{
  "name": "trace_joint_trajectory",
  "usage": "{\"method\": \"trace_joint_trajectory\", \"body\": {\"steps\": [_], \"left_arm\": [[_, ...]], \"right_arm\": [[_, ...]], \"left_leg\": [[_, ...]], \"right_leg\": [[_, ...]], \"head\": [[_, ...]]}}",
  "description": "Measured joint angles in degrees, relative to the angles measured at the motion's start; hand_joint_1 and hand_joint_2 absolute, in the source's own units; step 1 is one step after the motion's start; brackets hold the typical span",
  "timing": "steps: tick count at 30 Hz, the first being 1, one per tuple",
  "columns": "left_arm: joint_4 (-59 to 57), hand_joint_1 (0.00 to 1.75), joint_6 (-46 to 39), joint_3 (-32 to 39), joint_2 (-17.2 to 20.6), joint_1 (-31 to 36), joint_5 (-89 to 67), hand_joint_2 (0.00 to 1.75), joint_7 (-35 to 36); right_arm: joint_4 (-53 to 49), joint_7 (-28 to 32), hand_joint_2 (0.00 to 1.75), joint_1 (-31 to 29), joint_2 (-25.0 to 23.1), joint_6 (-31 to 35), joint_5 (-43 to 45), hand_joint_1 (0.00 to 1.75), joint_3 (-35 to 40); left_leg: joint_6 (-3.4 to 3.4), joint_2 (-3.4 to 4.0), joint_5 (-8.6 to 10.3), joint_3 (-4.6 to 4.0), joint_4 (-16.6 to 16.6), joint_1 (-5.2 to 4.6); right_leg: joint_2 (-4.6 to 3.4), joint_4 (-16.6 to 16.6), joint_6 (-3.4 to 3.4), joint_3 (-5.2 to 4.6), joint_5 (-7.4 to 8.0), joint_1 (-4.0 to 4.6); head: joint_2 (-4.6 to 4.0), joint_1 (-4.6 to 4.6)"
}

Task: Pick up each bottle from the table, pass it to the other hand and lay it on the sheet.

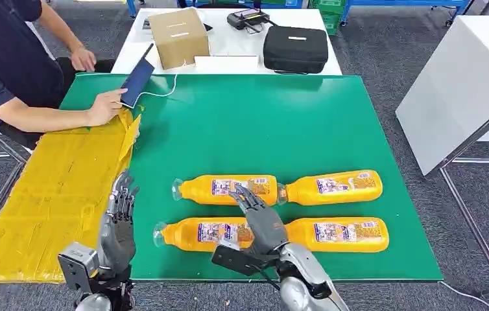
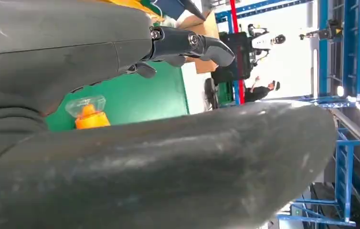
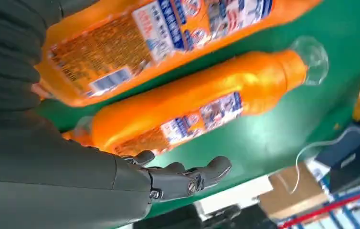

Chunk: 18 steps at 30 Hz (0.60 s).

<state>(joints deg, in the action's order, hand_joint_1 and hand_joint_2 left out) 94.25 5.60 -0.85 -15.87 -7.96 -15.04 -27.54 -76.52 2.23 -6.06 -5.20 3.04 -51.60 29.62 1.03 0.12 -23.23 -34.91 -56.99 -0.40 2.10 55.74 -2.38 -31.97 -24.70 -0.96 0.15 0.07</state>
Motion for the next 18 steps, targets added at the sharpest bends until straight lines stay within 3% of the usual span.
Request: {"method": "trace_joint_trajectory", "body": {"steps": [17,18], "left_arm": [[-1.29,0.00,0.09,0.07,0.00,0.95,0.46,0.00,0.09],[-1.36,0.00,0.09,0.13,0.00,0.92,0.66,0.00,0.09]], "right_arm": [[9.27,-2.45,1.75,-5.77,-0.04,-2.56,-0.18,0.00,5.70],[10.57,-2.88,1.75,-6.58,0.17,-3.42,-0.18,0.37,7.23]], "left_leg": [[0.00,0.00,0.00,-0.01,0.00,0.00],[0.00,0.00,0.00,-0.01,0.00,0.00]], "right_leg": [[0.00,0.00,0.00,0.00,0.00,-0.01],[0.00,0.00,0.00,0.00,0.00,0.00]], "head": [[0.00,0.00],[0.00,0.02]]}}
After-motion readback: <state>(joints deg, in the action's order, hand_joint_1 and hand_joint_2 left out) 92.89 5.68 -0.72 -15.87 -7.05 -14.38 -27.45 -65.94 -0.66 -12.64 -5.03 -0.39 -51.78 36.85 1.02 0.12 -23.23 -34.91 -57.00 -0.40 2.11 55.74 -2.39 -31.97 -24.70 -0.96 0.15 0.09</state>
